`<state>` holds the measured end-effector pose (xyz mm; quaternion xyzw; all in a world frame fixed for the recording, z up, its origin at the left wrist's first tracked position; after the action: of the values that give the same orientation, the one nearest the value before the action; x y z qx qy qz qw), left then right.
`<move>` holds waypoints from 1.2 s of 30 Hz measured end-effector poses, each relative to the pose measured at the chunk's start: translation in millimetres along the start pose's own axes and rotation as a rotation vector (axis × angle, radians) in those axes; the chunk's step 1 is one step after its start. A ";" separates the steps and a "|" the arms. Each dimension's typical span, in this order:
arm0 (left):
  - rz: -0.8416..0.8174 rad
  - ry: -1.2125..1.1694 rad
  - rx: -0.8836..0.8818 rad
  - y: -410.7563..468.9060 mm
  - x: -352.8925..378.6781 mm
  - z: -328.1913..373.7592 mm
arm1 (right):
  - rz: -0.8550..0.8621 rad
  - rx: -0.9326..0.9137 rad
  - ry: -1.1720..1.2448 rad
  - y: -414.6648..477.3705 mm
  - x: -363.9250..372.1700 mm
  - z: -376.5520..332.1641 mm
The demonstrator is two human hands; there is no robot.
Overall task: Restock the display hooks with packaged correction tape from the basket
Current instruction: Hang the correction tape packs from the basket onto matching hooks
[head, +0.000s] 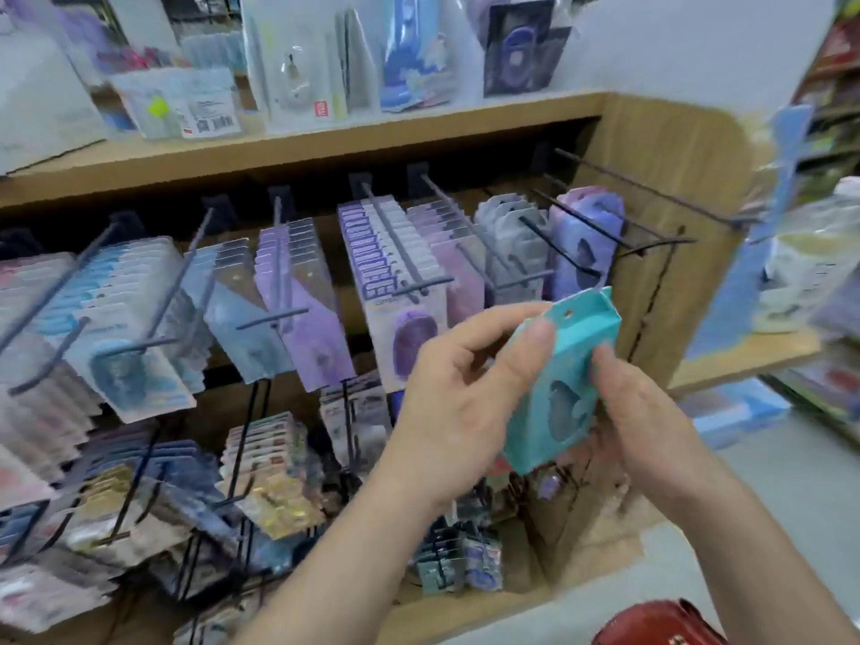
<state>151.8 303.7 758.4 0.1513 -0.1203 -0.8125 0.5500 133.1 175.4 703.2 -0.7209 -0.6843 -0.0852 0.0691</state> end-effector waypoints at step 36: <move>0.366 0.204 -0.384 89.6 101.3 -111.0 | 0.413 0.058 0.392 62.7 -154.9 22.2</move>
<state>235.2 173.5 676.6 0.1010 0.0664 -0.6881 0.7155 188.8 25.8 648.9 -0.8125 -0.4986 -0.1877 0.2366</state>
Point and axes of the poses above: each hand's wrist, its own y-axis towards the middle knuckle, its own x-axis out of the palm, z = x × y, the point moved 7 cm from there along y, towards the middle knuckle, and after that the axes turned 9 degrees about y, right-handed, at the moved point
